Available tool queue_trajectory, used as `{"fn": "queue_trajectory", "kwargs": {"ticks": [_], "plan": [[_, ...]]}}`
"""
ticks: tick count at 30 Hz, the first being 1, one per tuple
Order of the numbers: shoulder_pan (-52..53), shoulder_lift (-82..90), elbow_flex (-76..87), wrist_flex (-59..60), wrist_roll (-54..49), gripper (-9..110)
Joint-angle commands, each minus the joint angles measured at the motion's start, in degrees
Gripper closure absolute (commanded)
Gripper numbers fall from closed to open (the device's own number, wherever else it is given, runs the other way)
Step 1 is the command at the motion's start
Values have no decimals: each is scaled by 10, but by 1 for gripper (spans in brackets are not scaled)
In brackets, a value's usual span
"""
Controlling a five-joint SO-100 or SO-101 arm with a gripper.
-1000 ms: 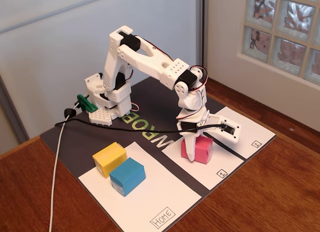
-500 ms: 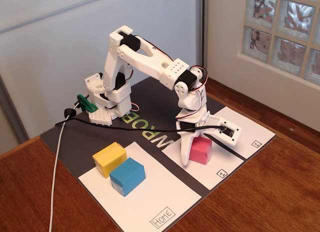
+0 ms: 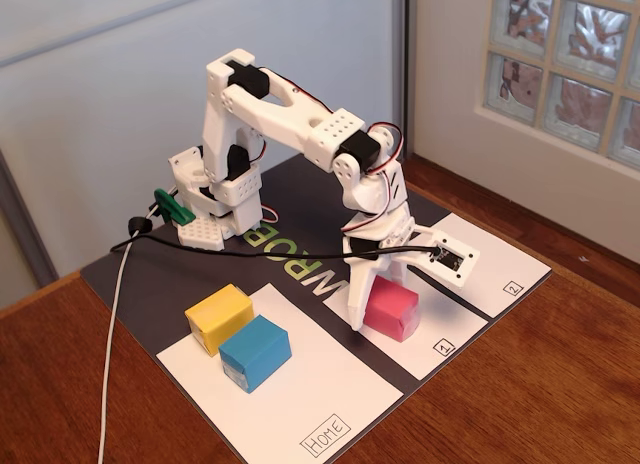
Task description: Move box red to zone 1
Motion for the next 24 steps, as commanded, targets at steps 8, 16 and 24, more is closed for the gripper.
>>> {"fn": "queue_trajectory", "kwargs": {"ticks": [8,16,24], "plan": [[-13,54,-6,10,-1,52],[-18,71,-5,25,0,51],[-17,91,-5,33,0,51]]}}
